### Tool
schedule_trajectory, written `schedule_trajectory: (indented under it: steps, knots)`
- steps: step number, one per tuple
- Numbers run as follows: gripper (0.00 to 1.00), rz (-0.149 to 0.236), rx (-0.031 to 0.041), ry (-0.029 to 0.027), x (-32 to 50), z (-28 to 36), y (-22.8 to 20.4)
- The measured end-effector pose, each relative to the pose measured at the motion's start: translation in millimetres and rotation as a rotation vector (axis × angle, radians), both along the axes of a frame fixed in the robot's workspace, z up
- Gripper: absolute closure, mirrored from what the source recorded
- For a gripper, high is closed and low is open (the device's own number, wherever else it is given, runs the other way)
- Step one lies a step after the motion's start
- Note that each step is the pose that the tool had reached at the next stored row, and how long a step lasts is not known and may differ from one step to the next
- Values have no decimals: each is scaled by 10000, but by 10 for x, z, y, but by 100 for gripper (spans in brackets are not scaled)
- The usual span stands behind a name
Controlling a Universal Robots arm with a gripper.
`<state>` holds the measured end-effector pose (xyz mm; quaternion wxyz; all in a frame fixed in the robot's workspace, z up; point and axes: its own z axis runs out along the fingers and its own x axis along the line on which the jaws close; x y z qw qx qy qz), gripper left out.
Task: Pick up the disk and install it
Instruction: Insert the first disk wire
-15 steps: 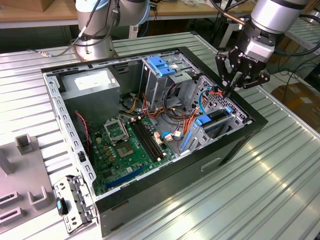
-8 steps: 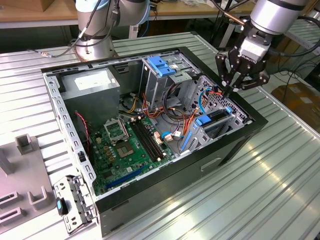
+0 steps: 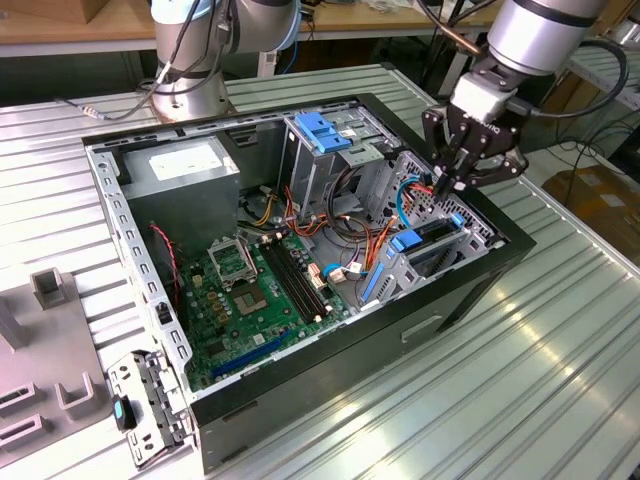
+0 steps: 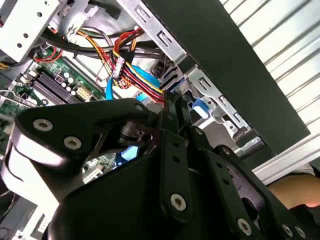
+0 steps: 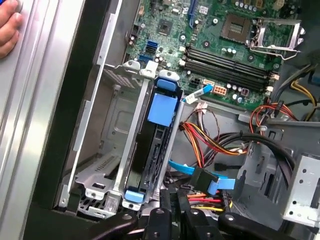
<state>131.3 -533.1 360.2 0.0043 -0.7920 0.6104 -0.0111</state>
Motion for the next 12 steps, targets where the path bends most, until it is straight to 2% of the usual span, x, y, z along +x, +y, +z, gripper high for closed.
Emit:
schedule_trajectory:
  steps: [6, 10, 12]
  knots:
    - [83, -906, -2, 0, -1, -47, 0]
    - [83, -1532, -4, 0, -1, -56, 0]
    - [83, -1617, 4, 1, -1, -56, -2]
